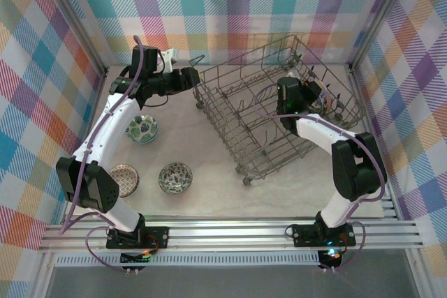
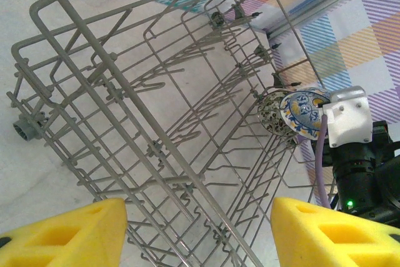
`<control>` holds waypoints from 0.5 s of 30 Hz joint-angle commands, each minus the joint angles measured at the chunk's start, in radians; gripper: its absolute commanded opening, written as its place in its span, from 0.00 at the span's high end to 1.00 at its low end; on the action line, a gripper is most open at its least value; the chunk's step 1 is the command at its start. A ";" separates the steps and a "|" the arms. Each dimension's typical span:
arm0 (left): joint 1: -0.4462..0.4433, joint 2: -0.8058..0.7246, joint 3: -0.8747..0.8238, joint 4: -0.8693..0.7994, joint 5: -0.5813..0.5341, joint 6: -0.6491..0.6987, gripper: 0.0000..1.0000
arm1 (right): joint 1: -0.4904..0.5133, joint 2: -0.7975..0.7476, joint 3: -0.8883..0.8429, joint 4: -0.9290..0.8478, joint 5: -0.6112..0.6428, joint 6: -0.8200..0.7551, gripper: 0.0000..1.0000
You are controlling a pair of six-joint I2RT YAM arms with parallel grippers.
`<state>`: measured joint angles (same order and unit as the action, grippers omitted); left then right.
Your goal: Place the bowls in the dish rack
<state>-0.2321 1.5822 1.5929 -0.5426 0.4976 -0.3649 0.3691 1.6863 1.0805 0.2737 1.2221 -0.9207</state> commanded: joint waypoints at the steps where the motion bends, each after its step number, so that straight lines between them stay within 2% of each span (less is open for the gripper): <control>1: 0.017 -0.003 -0.013 0.028 0.027 0.020 0.38 | 0.009 0.019 0.029 -0.070 0.027 0.073 0.97; 15: 0.025 0.002 -0.014 0.043 0.039 0.015 0.38 | 0.011 0.051 0.058 -0.288 0.046 0.252 0.92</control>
<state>-0.2264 1.5822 1.5875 -0.5377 0.5087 -0.3649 0.3744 1.7275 1.1011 0.0803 1.2472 -0.7349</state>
